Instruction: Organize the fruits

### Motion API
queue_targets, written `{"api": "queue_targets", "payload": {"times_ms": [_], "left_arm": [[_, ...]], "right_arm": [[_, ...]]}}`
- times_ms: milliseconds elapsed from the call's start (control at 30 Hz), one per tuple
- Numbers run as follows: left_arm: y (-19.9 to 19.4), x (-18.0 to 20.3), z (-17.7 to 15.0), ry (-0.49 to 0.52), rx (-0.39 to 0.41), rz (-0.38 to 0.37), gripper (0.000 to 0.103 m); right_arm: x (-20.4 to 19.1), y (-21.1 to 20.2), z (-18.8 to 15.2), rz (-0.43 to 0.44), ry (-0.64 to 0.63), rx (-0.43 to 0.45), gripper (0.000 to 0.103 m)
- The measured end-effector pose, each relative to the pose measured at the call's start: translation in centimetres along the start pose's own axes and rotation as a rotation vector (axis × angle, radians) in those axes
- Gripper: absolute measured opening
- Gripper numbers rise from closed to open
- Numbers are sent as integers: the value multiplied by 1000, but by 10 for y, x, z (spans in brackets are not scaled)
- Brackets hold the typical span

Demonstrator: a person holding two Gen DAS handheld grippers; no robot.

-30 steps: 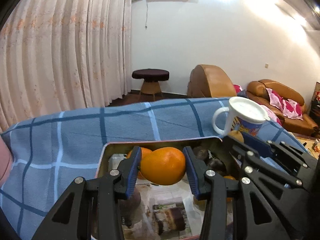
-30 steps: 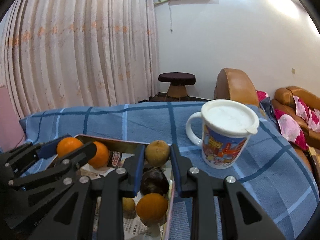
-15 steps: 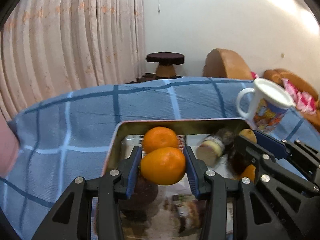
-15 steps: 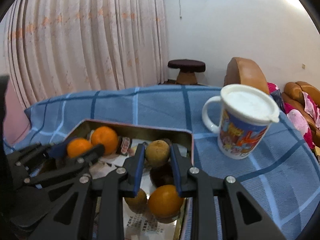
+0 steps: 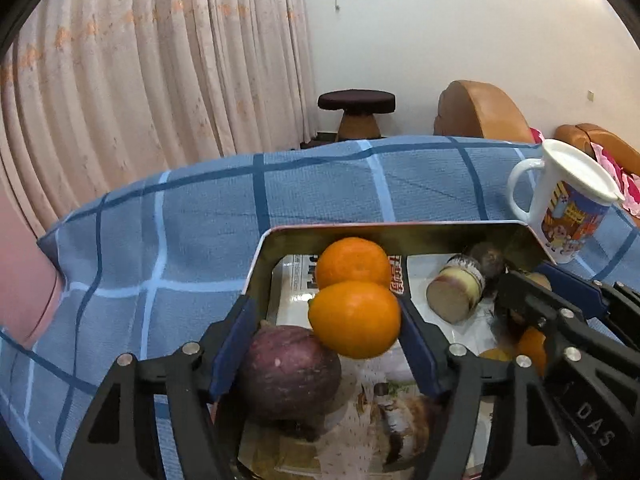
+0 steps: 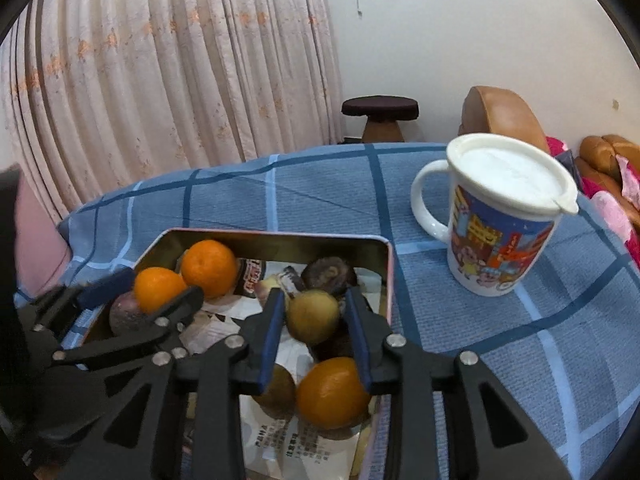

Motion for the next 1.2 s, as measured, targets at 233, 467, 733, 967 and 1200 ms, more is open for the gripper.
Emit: {"api": "queue_targets", "payload": {"times_ms": [233,467,733,967,1200], "left_arm": [[-6,-5,-3,-21,10,-40,74],[-26,-2,-1,40,113,20,76],[-36,-26,5,-78,198,86,78],[-45,-35,9,-119,264,112,89],[-35,-31,2,-103,182,64,89]], "right_arm": [[4,-9,4,192,97,27,81],[0,-41,12,175,69,193,96],[12,-62,16,-129,41,357,103],[1,-68,13,-197,-56,402,103],[-3,-71,7,-202,-54,401,103]]}}
Point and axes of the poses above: each gripper's, at about its wrist camera, not at the fingertips, and y roughly the way its jaws point, x to its right, z to its top, the point moved 5 cm from there along y, roughly the way its jaws point, and after that the axes turned 3 degrees about -x, right-handed, at the moved point
